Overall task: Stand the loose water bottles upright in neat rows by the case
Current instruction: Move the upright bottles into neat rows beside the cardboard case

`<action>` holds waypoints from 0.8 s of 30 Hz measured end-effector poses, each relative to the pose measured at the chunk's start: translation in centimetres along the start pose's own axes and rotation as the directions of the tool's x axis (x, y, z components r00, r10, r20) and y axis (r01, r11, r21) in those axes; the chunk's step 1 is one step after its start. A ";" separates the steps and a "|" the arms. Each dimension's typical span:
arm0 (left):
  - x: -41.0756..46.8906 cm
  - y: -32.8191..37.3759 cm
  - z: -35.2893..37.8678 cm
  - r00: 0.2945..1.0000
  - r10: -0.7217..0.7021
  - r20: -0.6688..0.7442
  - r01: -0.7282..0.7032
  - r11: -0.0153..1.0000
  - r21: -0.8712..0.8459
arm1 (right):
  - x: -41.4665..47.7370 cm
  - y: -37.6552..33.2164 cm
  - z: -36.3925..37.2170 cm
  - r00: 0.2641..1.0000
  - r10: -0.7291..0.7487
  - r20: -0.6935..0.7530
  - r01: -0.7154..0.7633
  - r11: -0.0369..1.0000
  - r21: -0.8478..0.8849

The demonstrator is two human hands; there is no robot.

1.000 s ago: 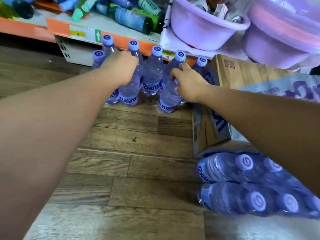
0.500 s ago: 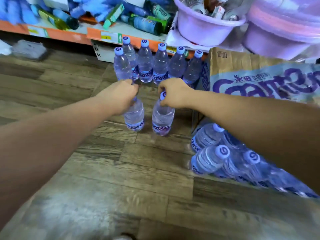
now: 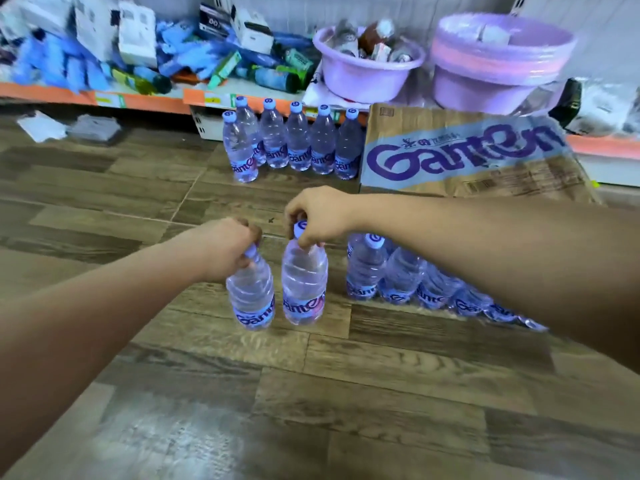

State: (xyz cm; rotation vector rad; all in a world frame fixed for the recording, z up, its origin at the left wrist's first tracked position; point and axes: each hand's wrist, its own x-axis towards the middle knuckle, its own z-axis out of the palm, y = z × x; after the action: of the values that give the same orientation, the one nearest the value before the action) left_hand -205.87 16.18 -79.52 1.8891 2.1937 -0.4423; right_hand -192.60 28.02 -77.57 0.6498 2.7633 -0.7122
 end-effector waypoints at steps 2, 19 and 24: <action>-0.4 1.2 0.8 0.999 0.043 -0.017 -0.042 0.998 0.044 | -1.0 0.1 1.3 0.999 0.008 0.050 -0.005 0.998 -0.058; 3.0 11.6 2.3 0.988 0.139 -0.072 -0.149 0.977 -0.151 | -10.6 8.6 4.9 0.978 0.208 -0.034 -0.210 0.965 -0.157; 4.1 13.8 2.1 0.979 0.168 -0.112 -0.186 0.967 -0.174 | -11.6 10.5 5.8 0.963 0.266 -0.050 -0.271 0.949 -0.162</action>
State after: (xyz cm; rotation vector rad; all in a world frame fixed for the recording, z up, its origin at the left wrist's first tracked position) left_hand -192.93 21.07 -84.12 2.0182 2.0189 -0.1151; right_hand -176.97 29.22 -83.27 0.9793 2.6466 -0.4107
